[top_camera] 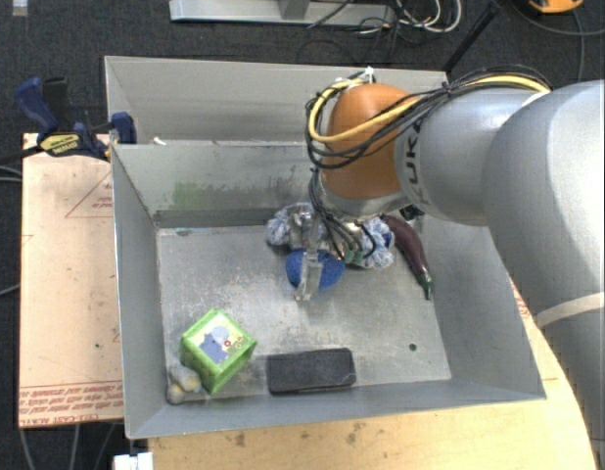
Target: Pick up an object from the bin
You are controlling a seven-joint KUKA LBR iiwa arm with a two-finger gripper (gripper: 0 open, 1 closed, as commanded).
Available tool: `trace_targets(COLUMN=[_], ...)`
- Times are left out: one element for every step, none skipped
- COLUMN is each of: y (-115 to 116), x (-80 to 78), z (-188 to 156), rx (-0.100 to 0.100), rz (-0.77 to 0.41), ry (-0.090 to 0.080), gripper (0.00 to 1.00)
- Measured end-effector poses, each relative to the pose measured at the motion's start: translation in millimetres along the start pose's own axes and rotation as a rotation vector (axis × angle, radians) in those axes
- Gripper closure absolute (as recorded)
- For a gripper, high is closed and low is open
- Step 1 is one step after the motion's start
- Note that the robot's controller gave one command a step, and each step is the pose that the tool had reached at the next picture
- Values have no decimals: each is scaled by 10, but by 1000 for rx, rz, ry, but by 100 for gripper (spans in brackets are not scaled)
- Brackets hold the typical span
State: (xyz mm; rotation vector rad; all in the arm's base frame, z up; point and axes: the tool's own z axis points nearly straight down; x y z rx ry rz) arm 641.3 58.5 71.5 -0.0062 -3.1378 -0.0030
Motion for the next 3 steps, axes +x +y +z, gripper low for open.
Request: trace_targets(y=[6, -360, -686], x=[3, 27, -74], z=[22, -82, -79], rx=[0, -5, -3], rz=[-2, 9, -29], ry=[3, 1, -8], gripper=[0, 0, 100])
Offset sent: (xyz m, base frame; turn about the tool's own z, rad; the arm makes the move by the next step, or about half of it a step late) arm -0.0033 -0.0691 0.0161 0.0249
